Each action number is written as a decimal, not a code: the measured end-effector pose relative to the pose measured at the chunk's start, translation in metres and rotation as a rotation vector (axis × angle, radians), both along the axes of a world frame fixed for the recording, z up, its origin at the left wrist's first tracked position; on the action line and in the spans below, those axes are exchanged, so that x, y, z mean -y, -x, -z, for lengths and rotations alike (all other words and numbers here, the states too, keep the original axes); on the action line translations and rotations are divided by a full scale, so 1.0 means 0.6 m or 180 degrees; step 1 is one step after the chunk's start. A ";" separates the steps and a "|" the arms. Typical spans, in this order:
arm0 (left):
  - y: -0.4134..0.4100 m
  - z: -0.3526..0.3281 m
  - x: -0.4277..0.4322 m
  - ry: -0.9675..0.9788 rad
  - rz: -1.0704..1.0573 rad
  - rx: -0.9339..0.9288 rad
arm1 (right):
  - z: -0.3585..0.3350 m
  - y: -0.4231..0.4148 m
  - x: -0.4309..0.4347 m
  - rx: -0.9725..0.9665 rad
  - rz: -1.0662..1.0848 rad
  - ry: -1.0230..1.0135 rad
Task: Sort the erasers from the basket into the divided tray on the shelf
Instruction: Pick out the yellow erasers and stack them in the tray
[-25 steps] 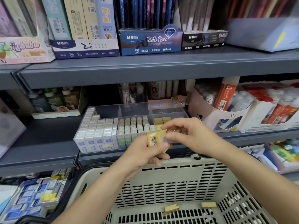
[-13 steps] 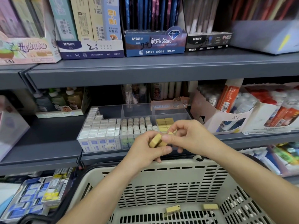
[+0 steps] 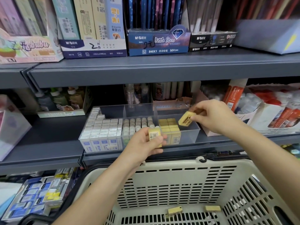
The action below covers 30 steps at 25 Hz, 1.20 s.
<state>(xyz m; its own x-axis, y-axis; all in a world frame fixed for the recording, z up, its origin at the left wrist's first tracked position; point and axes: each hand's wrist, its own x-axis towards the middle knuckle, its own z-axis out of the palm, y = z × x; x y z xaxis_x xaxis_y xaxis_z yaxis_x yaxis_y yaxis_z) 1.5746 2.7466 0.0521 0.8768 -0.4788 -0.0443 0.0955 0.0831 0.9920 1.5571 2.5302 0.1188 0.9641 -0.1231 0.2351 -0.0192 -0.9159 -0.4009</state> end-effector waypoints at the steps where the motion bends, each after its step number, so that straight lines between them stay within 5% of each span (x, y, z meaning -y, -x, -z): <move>1: -0.001 0.001 -0.001 -0.0067 -0.0027 0.0102 | 0.003 -0.005 0.003 -0.0146 -0.0004 0.0313; 6: -0.003 0.002 -0.003 -0.0024 -0.0175 0.0035 | 0.013 -0.012 0.004 -0.0436 -0.0006 0.0322; 11: -0.002 0.004 0.003 0.0070 -0.0252 -0.0242 | -0.007 0.009 -0.015 -0.0511 -0.0618 -0.1581; 13: -0.001 0.001 0.004 0.0287 -0.0289 -0.0483 | -0.011 0.021 -0.036 -0.0610 -0.1100 -0.1830; 17: 0.000 -0.006 0.008 0.0326 -0.0258 -0.0660 | 0.000 0.017 -0.049 -0.0373 -0.1014 -0.1342; 23: 0.000 -0.006 0.004 0.0155 -0.0157 -0.0482 | -0.003 -0.006 -0.003 -0.0111 -0.0191 0.0767; 30: 0.000 -0.009 0.000 0.0148 -0.0124 -0.0475 | 0.001 -0.015 -0.002 -0.0664 -0.0429 0.0337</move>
<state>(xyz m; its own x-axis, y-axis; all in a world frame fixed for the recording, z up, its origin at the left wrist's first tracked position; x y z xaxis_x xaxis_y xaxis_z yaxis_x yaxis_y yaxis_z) 1.5745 2.7464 0.0576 0.8801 -0.4491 -0.1541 0.2374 0.1351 0.9620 1.5663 2.5312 0.1182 0.9991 0.0245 0.0345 0.0338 -0.9524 -0.3029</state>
